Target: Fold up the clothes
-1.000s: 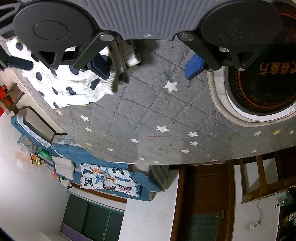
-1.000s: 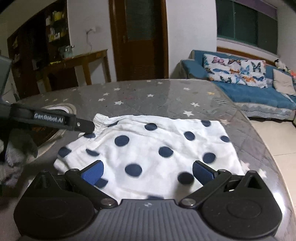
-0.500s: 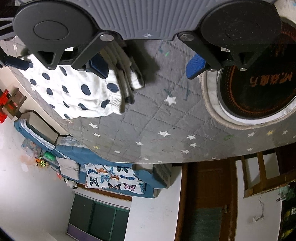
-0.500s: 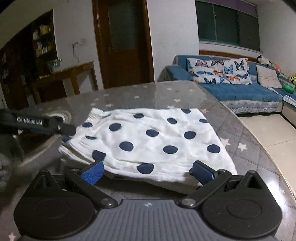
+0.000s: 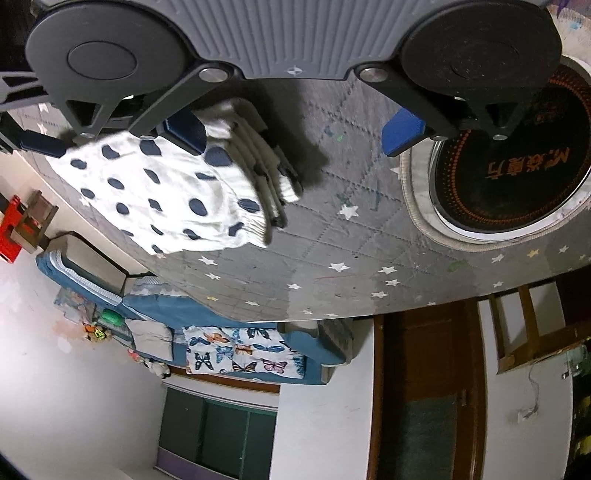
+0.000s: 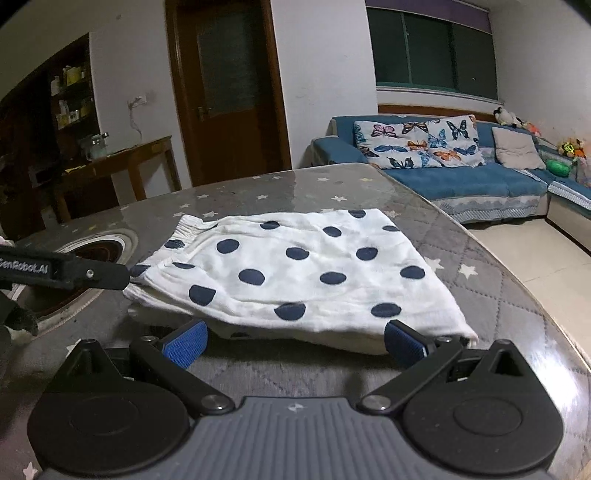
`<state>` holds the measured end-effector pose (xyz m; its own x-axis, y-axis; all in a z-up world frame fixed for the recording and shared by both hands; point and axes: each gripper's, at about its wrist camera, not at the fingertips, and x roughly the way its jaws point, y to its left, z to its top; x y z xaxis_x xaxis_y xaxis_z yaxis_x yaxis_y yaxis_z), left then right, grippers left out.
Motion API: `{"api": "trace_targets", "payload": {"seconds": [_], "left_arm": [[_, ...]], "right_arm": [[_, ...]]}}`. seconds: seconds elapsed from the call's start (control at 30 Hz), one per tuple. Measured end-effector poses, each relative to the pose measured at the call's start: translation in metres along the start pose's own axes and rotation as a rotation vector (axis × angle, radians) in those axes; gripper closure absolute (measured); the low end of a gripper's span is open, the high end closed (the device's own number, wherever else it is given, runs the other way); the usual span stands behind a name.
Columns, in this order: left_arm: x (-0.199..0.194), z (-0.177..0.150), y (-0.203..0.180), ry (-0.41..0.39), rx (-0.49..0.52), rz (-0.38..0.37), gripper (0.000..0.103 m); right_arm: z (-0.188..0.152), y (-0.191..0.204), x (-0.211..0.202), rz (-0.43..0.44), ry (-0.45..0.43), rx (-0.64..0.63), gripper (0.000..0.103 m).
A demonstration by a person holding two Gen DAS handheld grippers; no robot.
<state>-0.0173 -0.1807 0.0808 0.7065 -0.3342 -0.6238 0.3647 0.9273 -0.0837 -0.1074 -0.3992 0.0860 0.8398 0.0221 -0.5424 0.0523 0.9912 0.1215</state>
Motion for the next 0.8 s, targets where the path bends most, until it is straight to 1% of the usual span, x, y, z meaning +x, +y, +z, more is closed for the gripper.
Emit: {"api": "trace_targets", "payload": {"seconds": [0.23,0.5,0.57,0.8], "left_arm": [[-0.011,-0.009,-0.002,-0.007,0.009,-0.009,0.000],[-0.022,-0.020,-0.001,-0.011,0.024,0.010,0.000],[-0.026,-0.023,-0.001,-0.017,0.027,0.014,0.000],[-0.035,-0.033,0.001,-0.018,0.020,0.010,0.000]], "right_arm": [[-0.007,0.001,-0.007,-0.011,-0.006,0.038,0.000],[-0.015,0.011,-0.013,-0.018,-0.015,0.053,0.000],[-0.017,0.015,-0.015,-0.032,-0.019,0.045,0.000],[-0.022,0.020,-0.024,-0.035,-0.033,0.080,0.000]]}}
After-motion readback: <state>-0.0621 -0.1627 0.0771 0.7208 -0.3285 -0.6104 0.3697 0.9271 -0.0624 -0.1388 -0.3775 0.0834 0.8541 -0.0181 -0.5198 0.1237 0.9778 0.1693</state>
